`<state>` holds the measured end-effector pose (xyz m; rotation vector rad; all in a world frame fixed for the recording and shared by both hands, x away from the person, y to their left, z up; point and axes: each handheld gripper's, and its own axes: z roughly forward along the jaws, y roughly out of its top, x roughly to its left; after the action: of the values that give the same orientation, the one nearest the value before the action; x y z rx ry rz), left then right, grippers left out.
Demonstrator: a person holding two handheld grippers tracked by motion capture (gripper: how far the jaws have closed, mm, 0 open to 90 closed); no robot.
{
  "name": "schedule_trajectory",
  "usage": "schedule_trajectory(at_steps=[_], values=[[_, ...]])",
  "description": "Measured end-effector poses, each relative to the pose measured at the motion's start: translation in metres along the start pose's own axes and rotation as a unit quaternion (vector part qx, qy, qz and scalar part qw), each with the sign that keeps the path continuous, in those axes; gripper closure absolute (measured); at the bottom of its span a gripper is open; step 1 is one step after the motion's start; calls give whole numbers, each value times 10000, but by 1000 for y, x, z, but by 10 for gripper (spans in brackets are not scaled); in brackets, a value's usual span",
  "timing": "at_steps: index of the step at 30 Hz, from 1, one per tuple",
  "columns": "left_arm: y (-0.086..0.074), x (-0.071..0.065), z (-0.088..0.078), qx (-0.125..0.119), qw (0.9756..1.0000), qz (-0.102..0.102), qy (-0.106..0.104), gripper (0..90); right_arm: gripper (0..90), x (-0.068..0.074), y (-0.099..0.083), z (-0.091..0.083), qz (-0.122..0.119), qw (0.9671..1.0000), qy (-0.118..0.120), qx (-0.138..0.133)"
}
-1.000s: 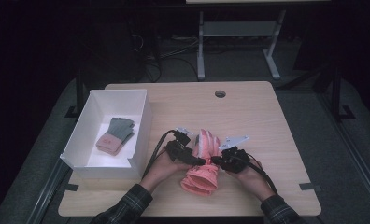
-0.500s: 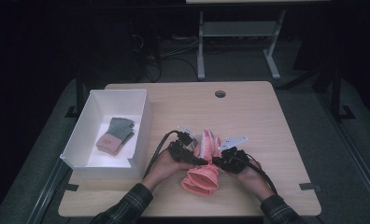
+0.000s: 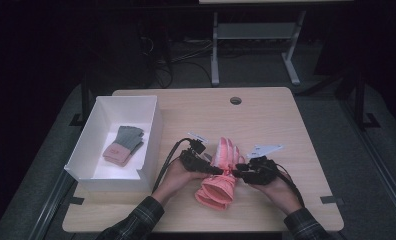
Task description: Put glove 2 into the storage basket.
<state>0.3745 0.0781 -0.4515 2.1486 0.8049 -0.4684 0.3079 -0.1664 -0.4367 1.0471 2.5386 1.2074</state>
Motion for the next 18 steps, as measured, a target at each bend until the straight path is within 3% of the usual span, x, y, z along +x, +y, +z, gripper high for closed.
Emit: schedule_trajectory(at_steps=[5, 8, 11, 18], values=[[4, -7, -5, -51, 10000, 54, -60, 597, 468, -10, -9, -28, 283, 9991, 35, -302], [7, -13, -14, -112, 9999, 90, -1, 596, 367, -15, -16, -38, 357, 9985, -159, -372], [10, -17, -22, -145, 9998, 132, 71, 596, 263, -19, -23, -42, 442, 9980, -304, -334], [20, -31, -49, -288, 9992, 148, 229, 592, 139, -20, -33, -40, 456, 9973, -550, -195]])
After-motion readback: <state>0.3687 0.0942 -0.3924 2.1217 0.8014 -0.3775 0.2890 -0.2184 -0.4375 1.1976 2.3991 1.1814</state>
